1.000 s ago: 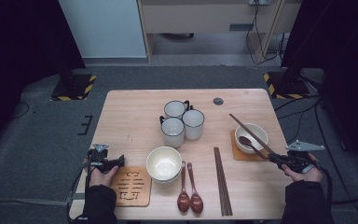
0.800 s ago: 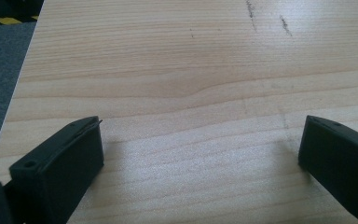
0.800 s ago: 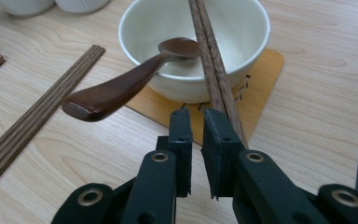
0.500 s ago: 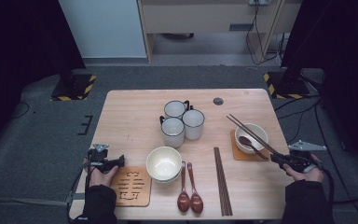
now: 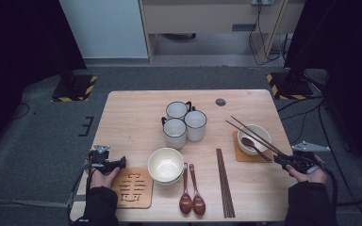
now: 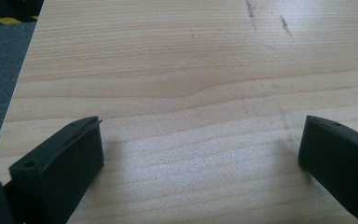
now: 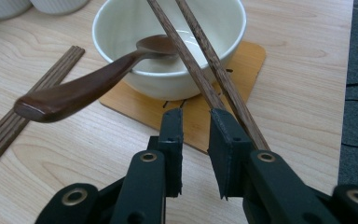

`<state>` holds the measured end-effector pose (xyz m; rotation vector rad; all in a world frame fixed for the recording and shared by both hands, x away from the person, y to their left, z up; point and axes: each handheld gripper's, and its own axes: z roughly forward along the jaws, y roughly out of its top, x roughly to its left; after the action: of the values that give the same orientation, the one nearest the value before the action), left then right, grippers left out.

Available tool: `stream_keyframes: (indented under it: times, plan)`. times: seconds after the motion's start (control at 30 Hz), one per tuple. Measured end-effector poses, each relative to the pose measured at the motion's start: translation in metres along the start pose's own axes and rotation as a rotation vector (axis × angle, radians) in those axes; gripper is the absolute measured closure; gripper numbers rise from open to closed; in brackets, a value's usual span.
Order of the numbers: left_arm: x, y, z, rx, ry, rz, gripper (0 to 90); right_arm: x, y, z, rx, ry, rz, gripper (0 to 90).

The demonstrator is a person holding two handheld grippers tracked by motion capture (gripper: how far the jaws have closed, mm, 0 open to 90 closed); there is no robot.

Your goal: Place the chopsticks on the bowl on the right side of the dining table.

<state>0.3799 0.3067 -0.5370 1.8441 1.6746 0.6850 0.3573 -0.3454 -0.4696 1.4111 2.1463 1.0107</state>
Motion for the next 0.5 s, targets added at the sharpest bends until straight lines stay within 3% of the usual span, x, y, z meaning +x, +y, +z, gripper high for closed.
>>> stream_keyframes:
  times: [0.23,0.5]
  plan:
    - [0.000,0.000,0.000,0.000,-0.001,0.000,0.0,0.003,0.008,-0.003,-0.063,0.039,0.016,68.5]
    - [0.000,0.000,0.000,0.000,0.000,0.000,0.0,-0.004,0.020,-0.008,-0.128,0.048,0.032,64.8]
